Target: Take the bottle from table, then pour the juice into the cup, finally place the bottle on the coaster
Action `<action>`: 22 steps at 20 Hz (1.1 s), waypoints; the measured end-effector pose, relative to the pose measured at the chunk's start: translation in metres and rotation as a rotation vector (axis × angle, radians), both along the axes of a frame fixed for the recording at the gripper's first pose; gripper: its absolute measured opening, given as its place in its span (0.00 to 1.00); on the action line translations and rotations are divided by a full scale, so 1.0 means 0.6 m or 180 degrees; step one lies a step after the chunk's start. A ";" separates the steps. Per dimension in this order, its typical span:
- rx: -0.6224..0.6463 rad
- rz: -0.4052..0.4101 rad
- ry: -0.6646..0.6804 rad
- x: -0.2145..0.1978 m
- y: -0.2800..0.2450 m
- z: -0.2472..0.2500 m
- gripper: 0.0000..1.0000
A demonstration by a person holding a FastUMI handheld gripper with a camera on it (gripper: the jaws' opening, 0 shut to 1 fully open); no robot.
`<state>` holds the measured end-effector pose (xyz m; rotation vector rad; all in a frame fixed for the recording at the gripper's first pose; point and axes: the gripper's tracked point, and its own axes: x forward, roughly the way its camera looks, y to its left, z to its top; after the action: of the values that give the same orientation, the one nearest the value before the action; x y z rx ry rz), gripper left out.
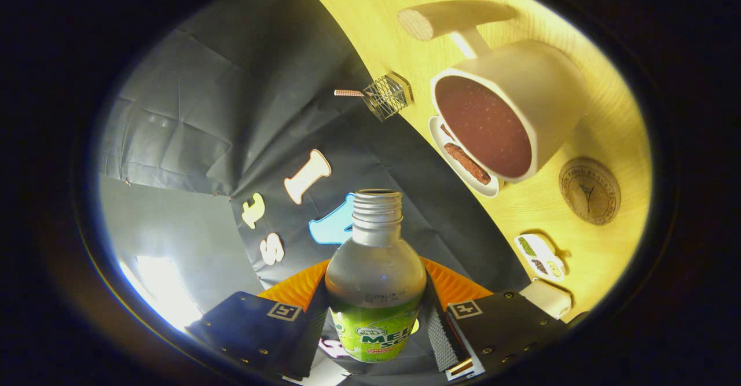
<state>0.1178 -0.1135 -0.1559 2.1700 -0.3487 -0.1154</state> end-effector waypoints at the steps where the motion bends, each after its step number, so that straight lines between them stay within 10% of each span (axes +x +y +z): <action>1: -0.0038 0.0009 0.0005 -0.004 -0.002 -0.002 0.77; 14: -0.0233 0.0113 0.0072 -0.010 0.005 -0.030 0.77; 22: -0.1141 0.0461 0.0442 -0.010 0.027 -0.030 0.77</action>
<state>0.1116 -0.0975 -0.1736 1.8140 -0.1201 -0.1120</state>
